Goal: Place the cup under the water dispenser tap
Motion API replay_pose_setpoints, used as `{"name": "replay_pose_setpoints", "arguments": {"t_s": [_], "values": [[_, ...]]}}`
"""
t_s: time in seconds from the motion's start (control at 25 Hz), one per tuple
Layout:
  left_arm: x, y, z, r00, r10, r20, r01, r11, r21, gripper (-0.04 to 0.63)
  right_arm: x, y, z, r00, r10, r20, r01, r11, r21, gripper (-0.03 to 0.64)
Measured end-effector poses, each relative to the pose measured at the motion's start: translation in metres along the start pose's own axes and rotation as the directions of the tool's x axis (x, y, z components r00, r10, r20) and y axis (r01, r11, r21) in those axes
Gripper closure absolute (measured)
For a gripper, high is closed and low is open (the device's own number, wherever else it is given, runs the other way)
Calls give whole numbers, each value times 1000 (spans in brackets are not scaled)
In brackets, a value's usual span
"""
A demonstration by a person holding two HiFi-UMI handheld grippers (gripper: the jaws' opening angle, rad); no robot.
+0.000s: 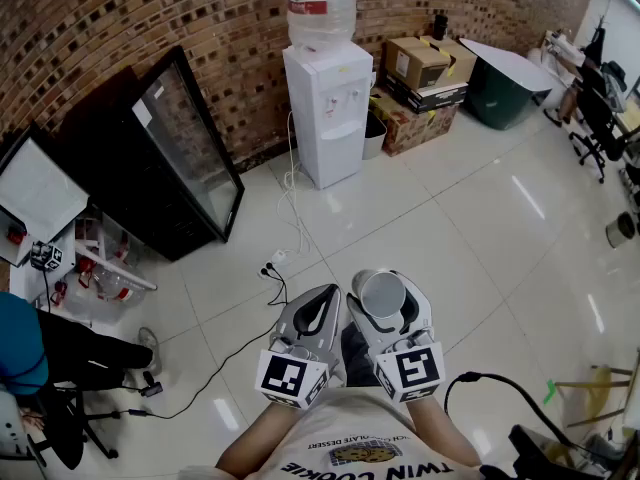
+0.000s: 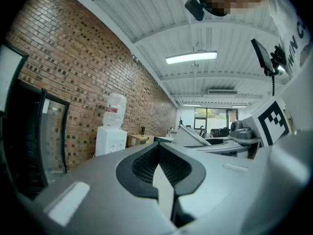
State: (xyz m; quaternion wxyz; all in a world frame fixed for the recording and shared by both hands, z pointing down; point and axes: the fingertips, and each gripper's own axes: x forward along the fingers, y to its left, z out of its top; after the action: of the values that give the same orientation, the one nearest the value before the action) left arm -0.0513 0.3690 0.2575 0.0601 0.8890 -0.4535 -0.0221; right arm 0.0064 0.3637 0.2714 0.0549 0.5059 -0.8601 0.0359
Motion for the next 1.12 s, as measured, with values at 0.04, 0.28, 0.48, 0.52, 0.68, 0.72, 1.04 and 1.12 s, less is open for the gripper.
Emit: {"name": "replay_pose_setpoints", "arguments": {"t_s": [0.04, 0.28, 0.48, 0.52, 0.68, 0.72, 1.04, 1.12], "values": [[4, 4, 1, 1000, 1, -1, -1, 1000, 0, 594, 5, -2, 0, 1000, 2, -2, -2, 1000, 2, 284], [46, 29, 5, 1000, 11, -9, -11, 1000, 9, 594, 48, -28, 7, 1000, 22, -2, -22, 1000, 5, 284], [89, 58, 7, 999, 27, -22, -26, 999, 21, 594, 94, -55, 11, 999, 37, 2, -37, 999, -2, 284], [98, 64, 7, 999, 28, -23, -28, 999, 24, 594, 104, -60, 13, 999, 42, 2, -42, 999, -2, 284], [144, 85, 15, 999, 35, -30, -34, 999, 33, 594, 144, -91, 25, 998, 60, 10, -60, 998, -9, 284], [158, 90, 17, 999, 37, -32, -36, 999, 35, 594, 155, -100, 28, 998, 63, 9, -63, 998, -12, 284], [252, 125, 29, 998, 43, -47, -40, 997, 61, 594, 225, -170, 40, 998, 68, -3, -68, 998, -4, 284], [269, 133, 32, 998, 52, -47, -49, 997, 59, 594, 239, -182, 44, 997, 82, 9, -82, 997, -7, 284]]}}
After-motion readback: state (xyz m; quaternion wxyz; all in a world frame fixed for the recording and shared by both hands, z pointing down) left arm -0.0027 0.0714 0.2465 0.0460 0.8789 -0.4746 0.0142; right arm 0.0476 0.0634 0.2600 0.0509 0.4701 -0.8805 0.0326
